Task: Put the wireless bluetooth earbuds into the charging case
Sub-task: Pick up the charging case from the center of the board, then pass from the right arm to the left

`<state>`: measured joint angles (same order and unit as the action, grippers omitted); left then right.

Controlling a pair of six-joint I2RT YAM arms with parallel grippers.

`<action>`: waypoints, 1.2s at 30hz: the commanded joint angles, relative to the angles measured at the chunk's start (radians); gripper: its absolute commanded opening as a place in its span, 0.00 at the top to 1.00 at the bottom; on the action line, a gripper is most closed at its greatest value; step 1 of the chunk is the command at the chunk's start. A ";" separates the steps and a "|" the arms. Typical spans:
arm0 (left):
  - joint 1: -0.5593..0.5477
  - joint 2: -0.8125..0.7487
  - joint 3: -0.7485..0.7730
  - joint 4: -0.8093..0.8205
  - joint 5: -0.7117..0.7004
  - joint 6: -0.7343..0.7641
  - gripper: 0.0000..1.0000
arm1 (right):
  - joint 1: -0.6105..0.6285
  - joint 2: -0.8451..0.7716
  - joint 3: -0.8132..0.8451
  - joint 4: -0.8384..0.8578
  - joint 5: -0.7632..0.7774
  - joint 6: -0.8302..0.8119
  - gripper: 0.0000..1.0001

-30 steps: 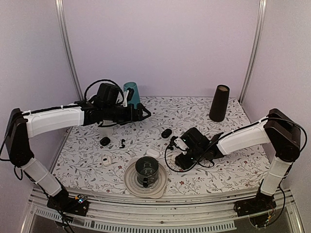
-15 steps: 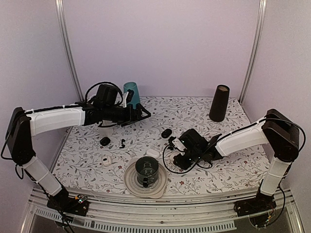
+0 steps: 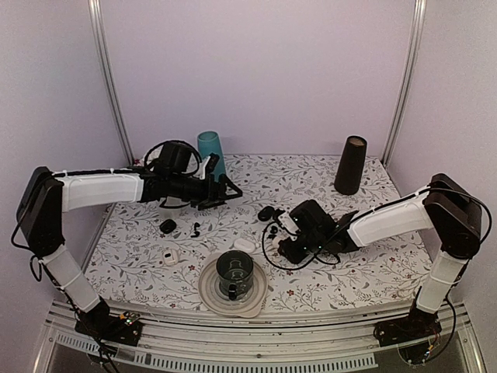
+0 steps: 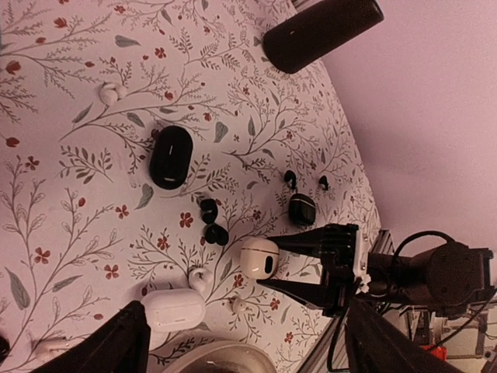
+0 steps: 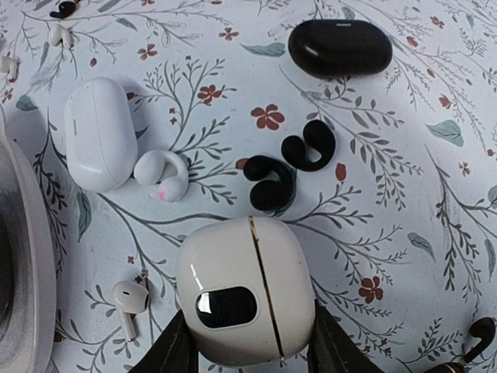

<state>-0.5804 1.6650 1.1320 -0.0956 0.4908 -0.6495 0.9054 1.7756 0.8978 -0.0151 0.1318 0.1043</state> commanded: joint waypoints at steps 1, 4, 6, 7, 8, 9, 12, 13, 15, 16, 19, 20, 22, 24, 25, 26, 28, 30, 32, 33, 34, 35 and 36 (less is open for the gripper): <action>0.010 0.049 0.009 0.042 0.098 -0.012 0.15 | -0.009 -0.065 0.047 0.059 0.038 0.002 0.65; 0.010 0.079 0.014 0.067 0.142 -0.034 0.20 | -0.012 -0.086 0.068 0.067 0.051 -0.003 0.65; 0.006 0.096 0.015 0.090 0.170 -0.049 0.24 | -0.012 -0.096 0.087 0.070 0.055 -0.007 0.65; 0.004 0.103 0.017 0.100 0.183 -0.057 0.25 | -0.013 -0.099 0.097 0.073 0.051 -0.009 0.65; 0.001 0.111 0.018 0.110 0.194 -0.065 0.26 | -0.012 -0.101 0.113 0.073 0.050 -0.011 0.65; -0.003 0.117 0.021 0.123 0.207 -0.075 0.28 | -0.013 -0.102 0.126 0.073 0.047 -0.013 0.65; -0.020 0.133 0.034 0.144 0.231 -0.085 0.32 | -0.012 -0.102 0.155 0.077 0.038 -0.017 0.65; -0.025 0.138 0.041 0.145 0.232 -0.087 0.33 | -0.013 -0.102 0.164 0.078 0.035 -0.021 0.65; -0.033 0.147 0.051 0.147 0.233 -0.092 0.34 | -0.013 -0.102 0.177 0.081 0.027 -0.026 0.65; -0.036 0.149 0.053 0.152 0.235 -0.096 0.35 | -0.012 -0.102 0.183 0.081 0.024 -0.030 0.65; -0.043 0.158 0.062 0.172 0.244 -0.113 0.37 | -0.012 -0.102 0.197 0.081 0.015 -0.039 0.65; -0.045 0.162 0.065 0.178 0.247 -0.117 0.38 | -0.012 -0.103 0.202 0.080 0.012 -0.042 0.65; -0.051 0.172 0.071 0.185 0.250 -0.125 0.38 | -0.011 -0.104 0.208 0.081 0.007 -0.045 0.65; -0.055 0.182 0.078 0.195 0.253 -0.135 0.39 | -0.013 -0.105 0.213 0.081 0.002 -0.048 0.65; -0.058 0.185 0.080 0.201 0.255 -0.140 0.40 | -0.013 -0.106 0.214 0.082 0.001 -0.050 0.65; -0.061 0.191 0.084 0.206 0.257 -0.144 0.40 | -0.013 -0.108 0.215 0.085 0.000 -0.051 0.65; -0.066 0.199 0.091 0.216 0.263 -0.151 0.40 | -0.012 -0.111 0.214 0.086 -0.004 -0.049 0.64; -0.071 0.203 0.096 0.228 0.268 -0.160 0.41 | -0.012 -0.113 0.216 0.086 -0.008 -0.049 0.65; -0.074 0.207 0.101 0.235 0.269 -0.166 0.43 | -0.011 -0.115 0.217 0.088 -0.011 -0.050 0.65; -0.076 0.209 0.101 0.240 0.271 -0.170 0.43 | -0.012 -0.116 0.217 0.088 -0.011 -0.049 0.64; -0.076 0.211 0.101 0.247 0.274 -0.174 0.44 | -0.012 -0.116 0.217 0.088 -0.014 -0.050 0.64; -0.078 0.213 0.101 0.256 0.276 -0.179 0.44 | -0.011 -0.116 0.219 0.088 -0.015 -0.051 0.64; -0.079 0.217 0.101 0.263 0.279 -0.186 0.45 | -0.010 -0.116 0.219 0.087 -0.017 -0.051 0.64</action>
<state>-0.6456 1.8538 1.2091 0.1097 0.7471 -0.8104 0.9001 1.7000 1.0878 0.0486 0.1303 0.0624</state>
